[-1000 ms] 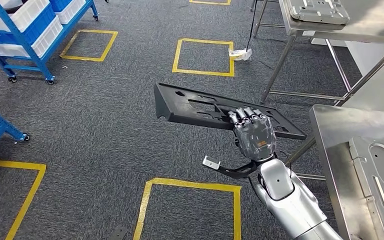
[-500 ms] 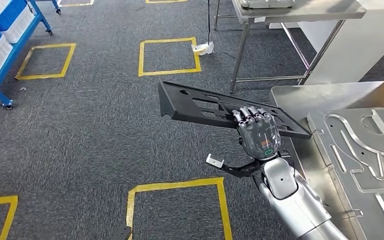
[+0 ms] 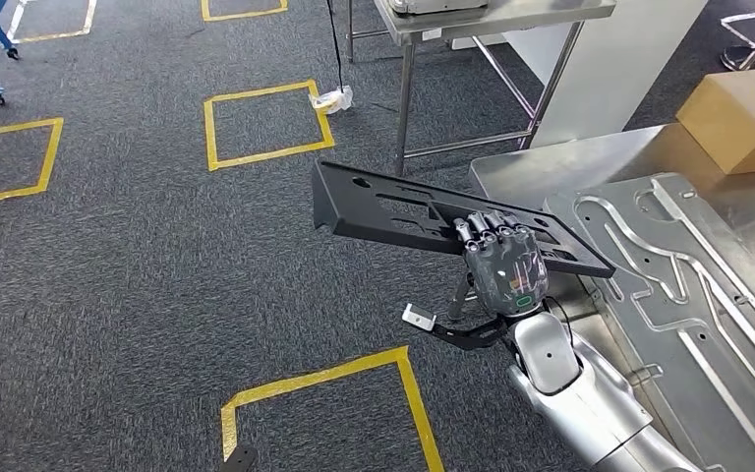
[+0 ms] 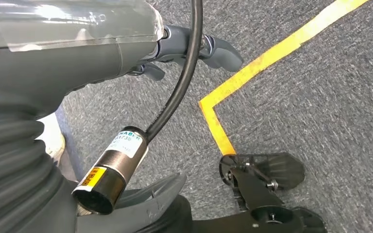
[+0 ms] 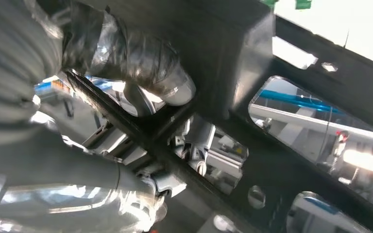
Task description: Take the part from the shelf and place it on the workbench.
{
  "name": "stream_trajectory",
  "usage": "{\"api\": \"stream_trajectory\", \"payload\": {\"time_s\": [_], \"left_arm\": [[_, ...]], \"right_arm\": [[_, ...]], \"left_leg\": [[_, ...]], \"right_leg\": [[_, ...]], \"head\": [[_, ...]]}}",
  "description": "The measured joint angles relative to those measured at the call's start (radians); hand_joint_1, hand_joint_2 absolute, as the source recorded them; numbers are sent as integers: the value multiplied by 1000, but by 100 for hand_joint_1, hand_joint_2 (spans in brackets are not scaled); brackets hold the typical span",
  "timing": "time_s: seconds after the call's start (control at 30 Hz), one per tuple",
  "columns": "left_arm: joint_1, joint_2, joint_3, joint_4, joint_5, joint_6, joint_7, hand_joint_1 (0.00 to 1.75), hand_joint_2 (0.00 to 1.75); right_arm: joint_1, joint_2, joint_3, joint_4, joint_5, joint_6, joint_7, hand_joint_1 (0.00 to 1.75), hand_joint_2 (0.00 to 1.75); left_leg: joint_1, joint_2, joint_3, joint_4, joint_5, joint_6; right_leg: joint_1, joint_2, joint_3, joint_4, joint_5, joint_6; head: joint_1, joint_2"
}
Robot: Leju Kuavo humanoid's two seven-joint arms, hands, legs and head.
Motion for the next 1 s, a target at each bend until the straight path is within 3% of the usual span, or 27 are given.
{"api": "stream_trajectory", "payload": {"time_s": [0.03, 0.07, 0.13, 0.2, 0.23, 0.27, 0.37, 0.43, 0.53, 0.6, 0.67, 0.7, 0.73, 0.77, 0.83, 0.9, 0.97, 1.0], "left_arm": [[-2, -1, 0, 0, -3, -1, 0, 0, 175], [-3, -3, 0, 0, -3, -1, 1, 0, 175], [0, -5, 0, 0, -3, -2, 1, 0, 175], [3, -6, 0, 0, -3, -2, 2, 0, 175], [4, -6, 0, 0, -3, -2, 2, 0, 175], [4, -6, 0, 0, -3, -2, 2, 0, 175], [3, -8, 0, 0, -3, -2, 2, 0, 175], [2, -8, 0, 0, -3, -2, 2, 0, 175], [0, -10, 0, 0, -5, -3, 2, 0, 175], [-2, -11, 0, -1, -6, -3, 2, 0, 175], [0, -11, 0, -1, -7, -3, 2, 0, 175], [2, -11, 0, -1, -7, -3, 3, 0, 175], [4, -11, 0, -1, -7, -3, 3, 0, 175], [6, -11, 0, -1, -7, -3, 4, 0, 175], [7, -11, 0, -1, -7, -3, 4, 0, 175], [6, -10, 0, -1, -8, -2, 4, 0, 175], [5, -10, 0, -1, -9, -2, 4, 0, 175], [4, -10, 0, -1, -9, -2, 5, 0, 175]], "right_arm": [[-8, -12, 20, 3, 0, 0, 10, 175, 175], [-11, -20, 28, 4, 0, 0, 12, 175, 175], [-17, -23, 35, 6, 0, 0, 14, 175, 175], [-17, -25, 40, 9, 0, 0, 14, 175, 175], [-15, -25, 42, 12, 0, 0, 14, 175, 175], [-14, -27, 43, 14, 0, 0, 14, 175, 175], [-16, -30, 45, 17, 0, 0, 14, 175, 175], [-18, -30, 46, 17, 0, 0, 16, 175, 175], [-20, -35, 48, 18, 0, 0, 19, 175, 175], [-23, -38, 49, 18, 0, 0, 19, 175, 175], [-25, -37, 50, 18, 0, 0, 19, 175, 175], [-24, -36, 52, 18, 0, 0, 18, 175, 175], [-23, -36, 53, 19, 0, 0, 18, 175, 175], [-21, -36, 54, 19, 0, 0, 17, 175, 175], [-21, -36, 55, 20, 0, 0, 17, 175, 175], [-21, -36, 56, 20, 0, 0, 17, 175, 175], [-21, -36, 57, 20, 0, 0, 17, 175, 175], [-20, -37, 57, 20, 0, 0, 17, 175, 175]], "left_leg": [[1, -5, 18, -44, 15, 10], [0, 10, 21, -52, 20, 19], [-1, 34, 23, -59, 21, 27], [-3, 60, 24, -59, 18, 28], [-3, 73, 24, -58, 16, 28], [-3, 85, 26, -58, 14, 27], [-5, 118, 40, -58, 3, 18], [-9, 135, 49, -60, -3, 8], [-10, 151, 60, -60, -14, -9], [-5, 112, 44, -9, -50, -17], [-3, 60, -18, 116, -108, -19], [-3, 50, -55, 182, -129, -19], [-3, 46, -82, 225, -134, -19], [-3, 43, -93, 229, -118, -18], [-3, 27, -61, 129, -40, -11], [-1, -13, -13, 8, 14, -5], [-2, -29, 6, -34, 20, -1], [-3, -19, 8, -38, 22, 2]], "right_leg": [[-1, -5, -9, 10, -7, 11], [0, -29, -20, 29, -19, 19], [1, -94, -71, 133, -74, 26], [-4, -117, -130, 246, -115, 33], [-7, -120, -140, 262, -112, 36], [-8, -124, -131, 242, -92, 38], [-4, -168, -31, 50, -6, 33], [5, -189, 2, -13, 7, 20], [7, -160, 6, -19, 7, 1], [1, -140, 15, -27, 10, -14], [-1, -117, 20, -29, 11, -24], [1, -104, 19, -28, 10, -25], [2, -88, 19, -26, 9, -26], [3, -73, 19, -23, 8, -27], [3, -43, 19, -15, 4, -24], [3, -16, 15, -6, -1, -16], [-1, 6, 7, -3, 0, -3], [-4, 17, 4, -5, 2, 4]], "head": [[1, 0], [1, 0], [2, 0], [2, 0], [2, 0], [2, 0], [2, 0], [2, 0], [1, 0], [0, 0], [-1, 0], [-2, 0], [-2, 0], [-2, 0], [-2, 0], [-2, 0], [-2, 0], [-2, 0]]}}
